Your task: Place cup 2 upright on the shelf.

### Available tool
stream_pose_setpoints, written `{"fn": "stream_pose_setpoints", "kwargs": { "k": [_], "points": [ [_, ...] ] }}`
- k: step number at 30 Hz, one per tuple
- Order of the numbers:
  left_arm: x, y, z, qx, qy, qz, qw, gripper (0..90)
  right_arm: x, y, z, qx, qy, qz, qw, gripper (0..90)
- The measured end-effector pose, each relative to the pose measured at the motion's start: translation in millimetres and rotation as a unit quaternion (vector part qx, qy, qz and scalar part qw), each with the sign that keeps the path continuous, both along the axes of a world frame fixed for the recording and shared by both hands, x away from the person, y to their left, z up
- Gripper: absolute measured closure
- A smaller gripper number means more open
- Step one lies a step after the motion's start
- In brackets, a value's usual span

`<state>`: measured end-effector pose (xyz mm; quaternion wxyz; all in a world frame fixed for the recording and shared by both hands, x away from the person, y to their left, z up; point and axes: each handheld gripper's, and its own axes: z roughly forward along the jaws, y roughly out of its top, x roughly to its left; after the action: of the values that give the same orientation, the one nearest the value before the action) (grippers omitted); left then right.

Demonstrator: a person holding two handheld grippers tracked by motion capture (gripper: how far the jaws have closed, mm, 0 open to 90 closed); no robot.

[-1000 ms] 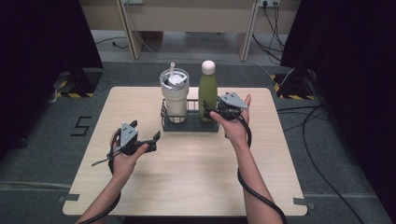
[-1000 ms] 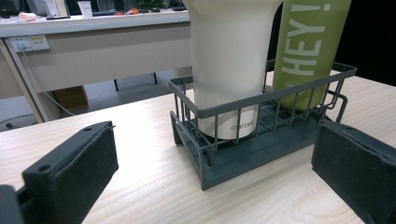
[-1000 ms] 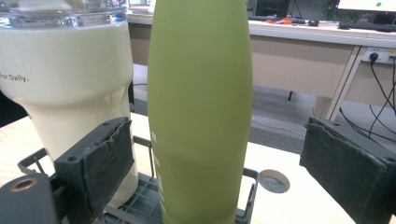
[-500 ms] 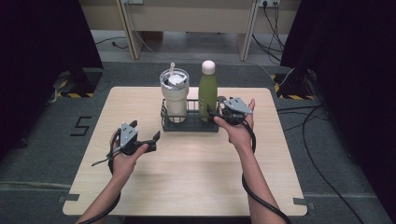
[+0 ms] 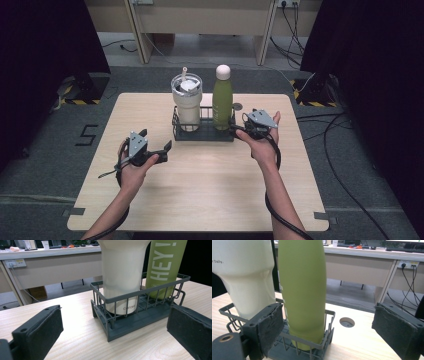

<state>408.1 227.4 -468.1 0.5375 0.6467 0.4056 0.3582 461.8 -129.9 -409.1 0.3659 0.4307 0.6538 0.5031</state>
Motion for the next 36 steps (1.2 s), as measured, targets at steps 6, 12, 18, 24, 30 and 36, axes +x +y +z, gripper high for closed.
{"fn": "stream_pose_setpoints", "kwargs": {
  "k": [6,12,18,24,30,36],
  "points": [
    [0.0,0.3,0.0,0.001,0.0,0.0,1.0,0.0,-5.0,-8.9,-1.1,0.001,0.0,-0.007,1.0,10.1],
    [-0.2,-0.3,-0.2,0.001,0.0,0.0,1.0,0.0,-11.0,-16.8,-4.3,0.001,0.002,-0.013,0.9999,10.3],
    [-0.3,-0.4,-0.3,0.002,0.001,-0.001,1.0,0.0,-16.1,-23.7,-7.0,0.001,0.006,-0.019,0.9998,10.5],
    [-0.3,-0.4,-0.1,0.003,0.001,-0.002,1.0,0.0,-22.1,-28.6,-10.2,0.003,0.007,-0.024,0.9997,10.8],
    [-0.3,-0.4,-0.2,0.004,0.001,-0.003,1.0,0.0,-27.0,-32.0,-14.3,0.0,0.011,-0.025,0.9996,11.0],
    [-0.2,-0.6,-0.4,0.003,0.001,-0.004,1.0,0.0,-31.5,-36.9,-18.9,0.001,0.013,-0.028,0.9995,11.0]
  ]
}}
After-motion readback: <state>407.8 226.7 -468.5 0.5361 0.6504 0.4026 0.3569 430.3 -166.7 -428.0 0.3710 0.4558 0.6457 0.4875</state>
